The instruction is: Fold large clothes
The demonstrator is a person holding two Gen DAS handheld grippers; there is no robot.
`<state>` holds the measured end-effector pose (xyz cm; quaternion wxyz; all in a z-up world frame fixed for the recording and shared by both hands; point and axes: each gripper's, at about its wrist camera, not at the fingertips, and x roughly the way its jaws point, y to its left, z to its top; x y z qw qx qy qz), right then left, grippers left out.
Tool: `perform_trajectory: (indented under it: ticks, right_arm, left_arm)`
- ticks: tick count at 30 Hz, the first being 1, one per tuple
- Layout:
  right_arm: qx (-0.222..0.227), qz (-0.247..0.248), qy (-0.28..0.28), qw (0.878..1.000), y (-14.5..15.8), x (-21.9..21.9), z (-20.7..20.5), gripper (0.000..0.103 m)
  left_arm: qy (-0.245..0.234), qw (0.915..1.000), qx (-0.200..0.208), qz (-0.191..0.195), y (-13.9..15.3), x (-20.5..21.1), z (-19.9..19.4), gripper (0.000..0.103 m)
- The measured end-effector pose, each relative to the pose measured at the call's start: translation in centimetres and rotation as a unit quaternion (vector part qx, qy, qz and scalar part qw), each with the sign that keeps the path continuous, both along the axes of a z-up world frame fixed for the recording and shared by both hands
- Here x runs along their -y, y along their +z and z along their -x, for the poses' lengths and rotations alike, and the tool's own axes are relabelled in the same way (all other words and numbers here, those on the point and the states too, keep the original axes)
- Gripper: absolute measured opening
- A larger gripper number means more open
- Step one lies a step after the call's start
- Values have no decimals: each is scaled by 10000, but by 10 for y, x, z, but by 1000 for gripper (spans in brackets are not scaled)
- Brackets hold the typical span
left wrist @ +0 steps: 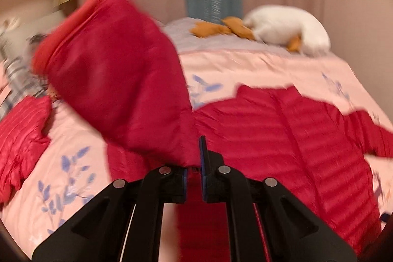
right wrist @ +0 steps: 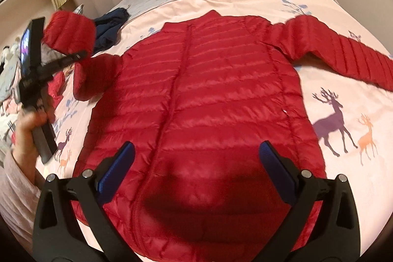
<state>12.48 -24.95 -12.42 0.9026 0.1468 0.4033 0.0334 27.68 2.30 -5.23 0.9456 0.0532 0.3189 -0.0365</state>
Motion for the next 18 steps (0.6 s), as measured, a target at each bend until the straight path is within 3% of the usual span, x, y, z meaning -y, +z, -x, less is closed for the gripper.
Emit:
perform_trajectory:
  ticks: [6,15,16,18]
  right_arm:
    - [-35,-213,-169,9996,-5,25,5,101]
    - [-191,-761,-113,9969,-10,51,-8,101]
    - [-220,-841,-97,9962,-10,53,-11,101]
    - [-280,-979,-73,9948,-10,56,-18,101]
  left_arm:
    - [-527,9972,-413,-328,-35,58,5,8]
    - [-847,9893,-1188,83,-66,89,4,13]
    - [-833,9890,-1218,113,-68,90,4,15]
    - [-796,9884,-1273,230,-68,91,5,37]
